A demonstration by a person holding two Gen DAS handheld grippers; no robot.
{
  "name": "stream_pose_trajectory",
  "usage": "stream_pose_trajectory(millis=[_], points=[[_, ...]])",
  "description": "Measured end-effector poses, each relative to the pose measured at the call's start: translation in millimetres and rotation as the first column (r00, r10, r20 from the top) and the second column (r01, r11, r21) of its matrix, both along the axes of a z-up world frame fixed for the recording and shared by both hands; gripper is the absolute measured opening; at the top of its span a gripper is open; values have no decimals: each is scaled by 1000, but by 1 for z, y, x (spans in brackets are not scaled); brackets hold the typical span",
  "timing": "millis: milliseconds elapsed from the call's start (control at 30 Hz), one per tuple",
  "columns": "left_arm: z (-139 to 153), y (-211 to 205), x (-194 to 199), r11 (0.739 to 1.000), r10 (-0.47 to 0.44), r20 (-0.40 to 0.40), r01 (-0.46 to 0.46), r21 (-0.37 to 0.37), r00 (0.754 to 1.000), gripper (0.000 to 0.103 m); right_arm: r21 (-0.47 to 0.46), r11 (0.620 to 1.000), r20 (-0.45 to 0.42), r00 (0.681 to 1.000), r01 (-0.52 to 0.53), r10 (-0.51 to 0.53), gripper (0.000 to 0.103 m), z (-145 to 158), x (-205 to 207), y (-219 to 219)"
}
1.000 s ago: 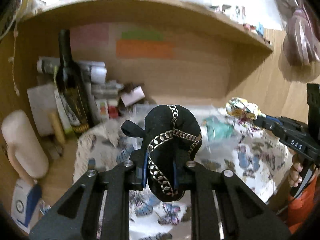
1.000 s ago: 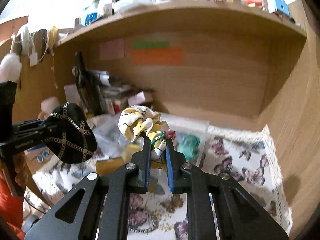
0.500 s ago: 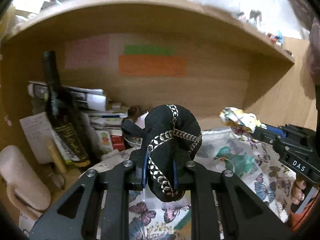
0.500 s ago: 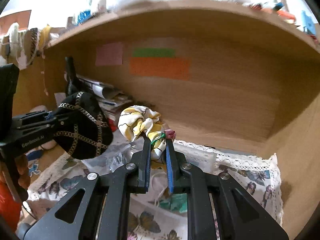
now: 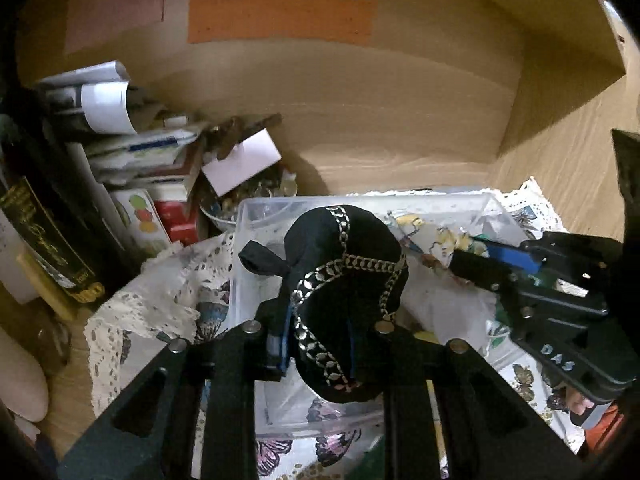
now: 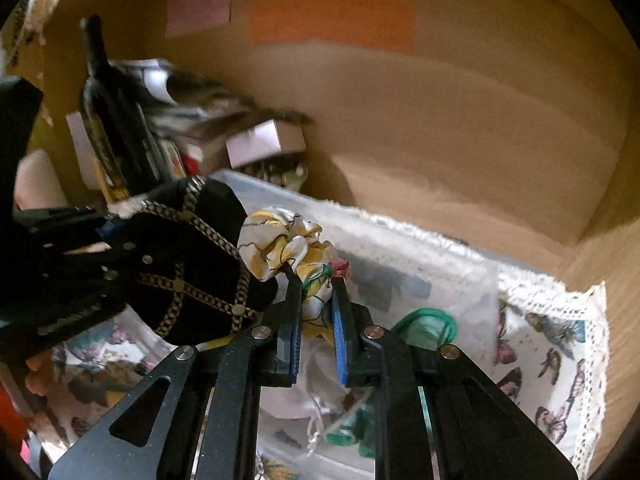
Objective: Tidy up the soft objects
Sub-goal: 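Lower the pouch and scrunchie into the clear box and open both tools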
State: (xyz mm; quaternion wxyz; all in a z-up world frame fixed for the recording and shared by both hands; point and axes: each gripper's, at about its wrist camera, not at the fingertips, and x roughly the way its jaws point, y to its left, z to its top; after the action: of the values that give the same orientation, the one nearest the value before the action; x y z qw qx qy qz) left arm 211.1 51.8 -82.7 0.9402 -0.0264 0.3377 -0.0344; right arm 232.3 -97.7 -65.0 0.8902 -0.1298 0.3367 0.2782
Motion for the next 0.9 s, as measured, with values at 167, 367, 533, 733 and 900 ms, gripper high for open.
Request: stream_pose_trajectory(millis=[167,367,533,733,900], points=[[-11,0,6,1000,8,-34,-8,5,999,30,-37,999,-27,1000,0,-1,15,-12,8,4],[-12,-3,2,1000,-27,-48,27,-10,998,50,-20,1000,16,1000,2,-2,34,-2,0,1],[2,-7,-11,1000,-22,0,22,4,1000,66,11,1000,71,997,12,-13,38,19,-16,-10],[25,-15,-40,999,-43,65,42,26,997,88,47,999,148,989,15,-22,43,44,-49,-34],[37,-21,-75,997,-26,138,17,71,990,100,68,998,171,985,14,-25,47,48,-79,-55]])
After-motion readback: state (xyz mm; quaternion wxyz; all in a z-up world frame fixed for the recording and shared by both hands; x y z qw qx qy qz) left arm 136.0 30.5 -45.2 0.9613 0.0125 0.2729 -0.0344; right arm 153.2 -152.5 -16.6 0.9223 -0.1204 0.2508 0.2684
